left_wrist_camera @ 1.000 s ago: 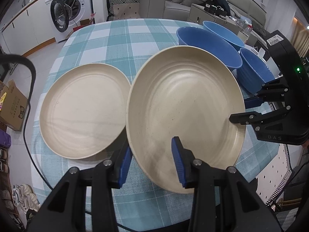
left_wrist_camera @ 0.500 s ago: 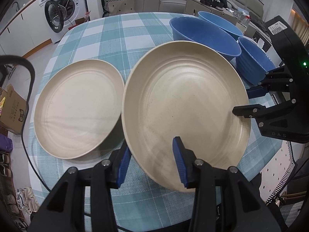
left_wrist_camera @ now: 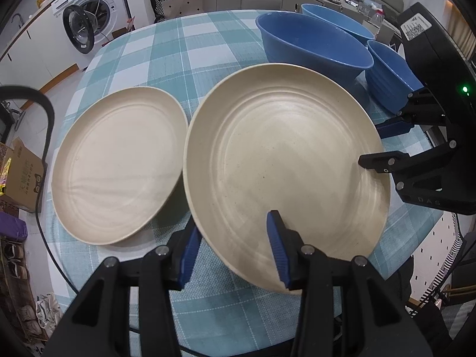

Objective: Organize plates and bowls
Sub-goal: 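Lower the cream plate beside the other cream plate and open both grippers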

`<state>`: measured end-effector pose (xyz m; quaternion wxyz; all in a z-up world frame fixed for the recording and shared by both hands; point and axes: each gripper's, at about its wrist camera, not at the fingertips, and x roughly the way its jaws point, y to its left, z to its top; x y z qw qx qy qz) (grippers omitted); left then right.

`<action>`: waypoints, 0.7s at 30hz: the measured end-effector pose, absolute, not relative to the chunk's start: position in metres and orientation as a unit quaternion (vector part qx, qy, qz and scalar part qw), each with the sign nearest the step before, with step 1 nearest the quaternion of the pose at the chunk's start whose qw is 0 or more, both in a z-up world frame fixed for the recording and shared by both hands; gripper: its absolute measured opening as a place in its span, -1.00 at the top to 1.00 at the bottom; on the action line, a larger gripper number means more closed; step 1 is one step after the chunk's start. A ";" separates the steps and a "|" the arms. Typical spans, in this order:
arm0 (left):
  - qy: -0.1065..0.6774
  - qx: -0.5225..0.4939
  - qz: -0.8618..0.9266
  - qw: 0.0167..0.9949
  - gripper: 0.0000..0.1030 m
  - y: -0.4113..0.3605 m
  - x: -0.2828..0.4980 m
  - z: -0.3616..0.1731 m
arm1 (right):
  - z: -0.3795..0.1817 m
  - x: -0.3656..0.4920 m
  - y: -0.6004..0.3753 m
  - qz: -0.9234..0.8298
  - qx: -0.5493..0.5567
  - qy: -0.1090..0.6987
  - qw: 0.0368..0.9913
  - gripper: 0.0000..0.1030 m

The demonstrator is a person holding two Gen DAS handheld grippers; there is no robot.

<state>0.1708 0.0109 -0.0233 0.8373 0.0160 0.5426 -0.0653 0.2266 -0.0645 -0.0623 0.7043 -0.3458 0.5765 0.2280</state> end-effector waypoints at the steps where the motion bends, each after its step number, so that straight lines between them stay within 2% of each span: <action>1: 0.544 0.017 -0.066 0.837 0.17 0.010 0.171 -0.024 | -0.063 0.226 -0.062 0.228 -0.348 0.577 0.703 0.36; 21: 0.550 0.044 -0.074 0.831 0.05 0.005 0.170 -0.035 | -0.051 0.207 -0.026 0.226 -0.368 0.578 0.692 0.33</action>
